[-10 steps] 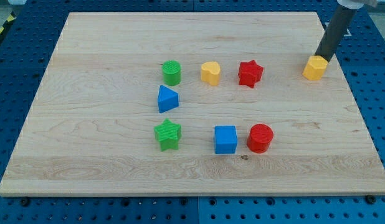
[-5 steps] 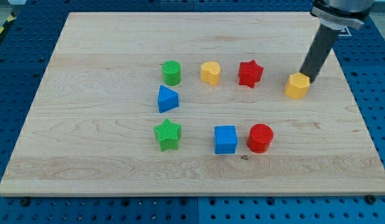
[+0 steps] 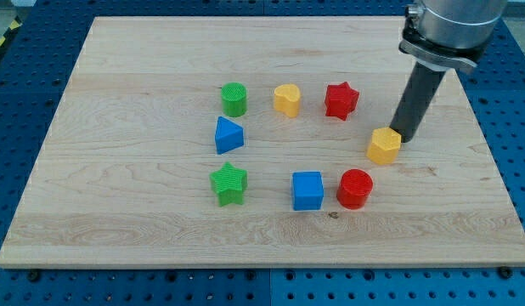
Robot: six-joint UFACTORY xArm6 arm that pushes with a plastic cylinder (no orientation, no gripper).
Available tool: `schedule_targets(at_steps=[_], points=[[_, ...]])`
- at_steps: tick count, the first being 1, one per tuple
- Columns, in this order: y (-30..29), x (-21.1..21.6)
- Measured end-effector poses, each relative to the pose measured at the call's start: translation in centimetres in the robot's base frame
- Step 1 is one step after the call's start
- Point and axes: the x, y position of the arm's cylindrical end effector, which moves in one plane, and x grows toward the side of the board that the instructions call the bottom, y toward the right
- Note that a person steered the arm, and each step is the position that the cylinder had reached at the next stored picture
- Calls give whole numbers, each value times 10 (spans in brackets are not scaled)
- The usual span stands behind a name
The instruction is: Move the yellow hexagon in between the red star and red circle
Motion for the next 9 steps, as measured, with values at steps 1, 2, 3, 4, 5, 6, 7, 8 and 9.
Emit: schedule_targets(at_steps=[1, 2, 3, 4, 5, 6, 7, 8, 9], points=[[7, 14], [9, 21], [9, 27], [9, 27], [0, 27], [-17, 27], [-33, 27], [-48, 27], [-59, 27]])
